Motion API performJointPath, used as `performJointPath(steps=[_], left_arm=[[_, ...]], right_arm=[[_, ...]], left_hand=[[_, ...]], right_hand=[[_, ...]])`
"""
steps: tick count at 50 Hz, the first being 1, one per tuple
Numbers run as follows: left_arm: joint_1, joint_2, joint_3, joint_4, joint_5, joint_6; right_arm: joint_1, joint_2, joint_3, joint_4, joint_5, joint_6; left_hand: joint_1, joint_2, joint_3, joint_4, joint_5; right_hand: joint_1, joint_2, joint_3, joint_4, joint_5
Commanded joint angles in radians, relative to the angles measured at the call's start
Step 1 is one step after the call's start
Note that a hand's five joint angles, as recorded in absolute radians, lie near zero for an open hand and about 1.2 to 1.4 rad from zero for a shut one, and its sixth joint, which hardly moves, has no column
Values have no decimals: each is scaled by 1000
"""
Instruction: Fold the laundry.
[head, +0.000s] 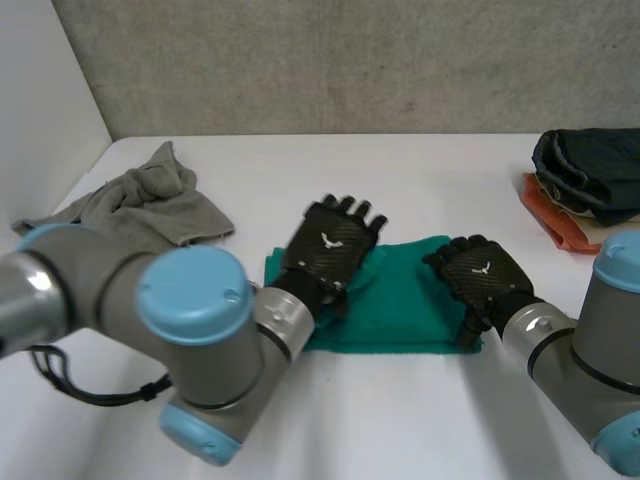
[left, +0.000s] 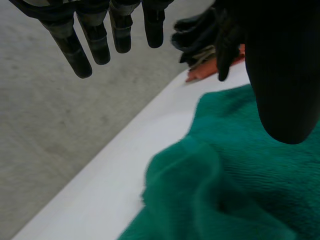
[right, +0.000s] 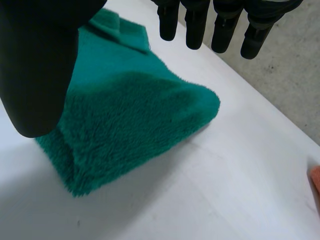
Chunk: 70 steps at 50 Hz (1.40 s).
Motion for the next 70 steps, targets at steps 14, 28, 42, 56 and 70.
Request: performJointPath(steps=[14, 28, 42, 56, 70], left_arm=[[79, -274, 282, -31, -272, 141], [111, -99, 143, -24, -322, 265], [-16, -98, 110, -34, -96, -18], [78, -261, 267, -31, -274, 85], [124, -208, 172, -43, -338, 117]], right_arm=[[29, 48, 20, -30, 90, -85], [29, 50, 26, -45, 159, -165], [35, 51, 35, -61, 159, -165], [33, 42, 49, -55, 162, -122], [26, 22, 28, 4, 150, 43]], left_hand=[[38, 29, 23, 26, 7], [9, -1, -7, -3, -22], [33, 23, 17, 20, 1], [94, 85, 79, 82, 63], [85, 76, 70, 73, 54]], right_hand=[[391, 403, 411, 410, 402], [626, 638, 646, 645, 637], [690, 703, 711, 709, 701], [593, 606, 614, 612, 604], [417, 429, 438, 436, 428]])
